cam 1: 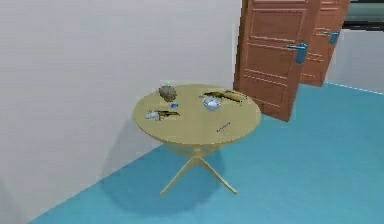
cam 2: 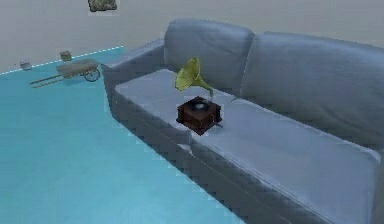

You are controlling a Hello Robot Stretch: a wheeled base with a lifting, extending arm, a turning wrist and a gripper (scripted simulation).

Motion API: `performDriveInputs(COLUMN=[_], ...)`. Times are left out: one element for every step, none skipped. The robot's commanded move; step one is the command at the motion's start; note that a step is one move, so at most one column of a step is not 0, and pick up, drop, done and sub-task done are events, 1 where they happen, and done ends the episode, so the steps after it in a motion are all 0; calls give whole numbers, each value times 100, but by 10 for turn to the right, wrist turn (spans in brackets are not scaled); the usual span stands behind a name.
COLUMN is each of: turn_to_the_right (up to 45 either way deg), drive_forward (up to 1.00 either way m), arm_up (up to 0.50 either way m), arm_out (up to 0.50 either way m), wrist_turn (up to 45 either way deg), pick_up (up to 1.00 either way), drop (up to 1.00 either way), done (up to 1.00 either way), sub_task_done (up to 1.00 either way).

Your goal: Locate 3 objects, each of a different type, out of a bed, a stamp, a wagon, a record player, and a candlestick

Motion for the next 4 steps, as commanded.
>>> performDriveInputs(turn_to_the_right=[90,0,0,450], drive_forward=[0,40,0,0], arm_up=[0,0,0,0], arm_out=[0,0,0,0], wrist_turn=[0,0,0,0], pick_up=[0,0,0,0], drop=[0,0,0,0], done=[0,0,0,0], sub_task_done=[0,0,100,0])
